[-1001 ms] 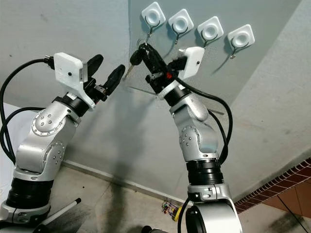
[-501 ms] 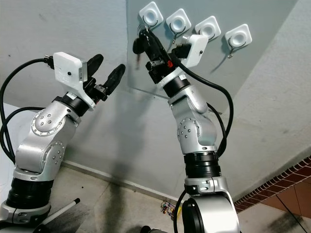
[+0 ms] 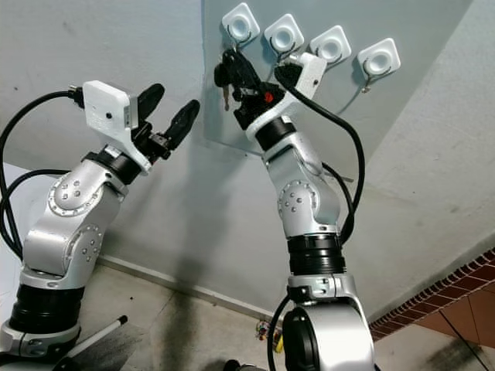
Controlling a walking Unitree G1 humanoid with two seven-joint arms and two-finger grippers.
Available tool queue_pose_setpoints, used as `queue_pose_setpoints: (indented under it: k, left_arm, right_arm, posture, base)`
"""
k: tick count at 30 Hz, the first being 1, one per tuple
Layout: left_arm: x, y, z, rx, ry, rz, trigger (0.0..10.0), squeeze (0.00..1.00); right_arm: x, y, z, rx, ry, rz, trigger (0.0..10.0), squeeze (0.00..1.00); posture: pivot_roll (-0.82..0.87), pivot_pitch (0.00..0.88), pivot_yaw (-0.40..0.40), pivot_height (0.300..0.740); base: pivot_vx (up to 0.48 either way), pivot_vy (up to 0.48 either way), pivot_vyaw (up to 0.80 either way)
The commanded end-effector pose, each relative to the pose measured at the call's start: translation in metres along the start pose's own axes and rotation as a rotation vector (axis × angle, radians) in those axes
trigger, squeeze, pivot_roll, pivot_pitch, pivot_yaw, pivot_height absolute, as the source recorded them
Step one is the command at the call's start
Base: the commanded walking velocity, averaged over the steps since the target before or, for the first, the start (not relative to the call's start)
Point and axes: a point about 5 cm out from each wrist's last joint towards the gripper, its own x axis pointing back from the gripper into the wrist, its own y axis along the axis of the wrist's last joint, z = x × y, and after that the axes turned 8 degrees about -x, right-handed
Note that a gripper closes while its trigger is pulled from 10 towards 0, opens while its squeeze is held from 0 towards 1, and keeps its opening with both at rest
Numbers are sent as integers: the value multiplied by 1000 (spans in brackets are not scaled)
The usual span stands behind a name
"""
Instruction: Hang keys on a hook
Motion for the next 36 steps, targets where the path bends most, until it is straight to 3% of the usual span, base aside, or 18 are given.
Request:
queue_pose_setpoints:
  k: [1,7,17,24,25,26,36]
  left_arm:
    - [-2,9,-1,-6,-9,-30,10000,0]
    - [-1,9,0,-7,-7,-31,10000,0]
    - [-2,10,3,2,-1,-32,10000,0]
    - [-3,11,5,5,6,-32,10000,0]
    - [-3,11,5,4,8,-32,10000,0]
    - [-2,11,5,5,8,-32,10000,0]
    - [-2,11,7,7,18,-31,10000,0]
  right_arm:
    - [-1,4,-5,-40,-41,-15,10000,0]
    - [0,5,-6,-54,-53,-22,10000,0]
    - [5,5,-12,-172,-78,-59,10000,0]
    - [7,4,-18,-202,-113,-54,10000,0]
    - [8,3,-19,-205,-113,-53,10000,114]
    - [9,3,-18,-220,-105,-61,10000,1000]
    - [10,2,-17,-215,-87,-63,10000,1000]
  posture:
    - [-135,65,-109,740]
    - [-135,66,-108,740]
    - [-135,76,-103,740]
    - [-135,85,-102,740]
    - [-135,86,-99,740]
    - [-135,86,-99,740]
    - [-135,93,-98,740]
  base:
    - [0,0,0]
    - [0,0,0]
    - [0,0,0]
    - [0,0,0]
    - [0,0,0]
    - [0,0,0]
    - [0,0,0]
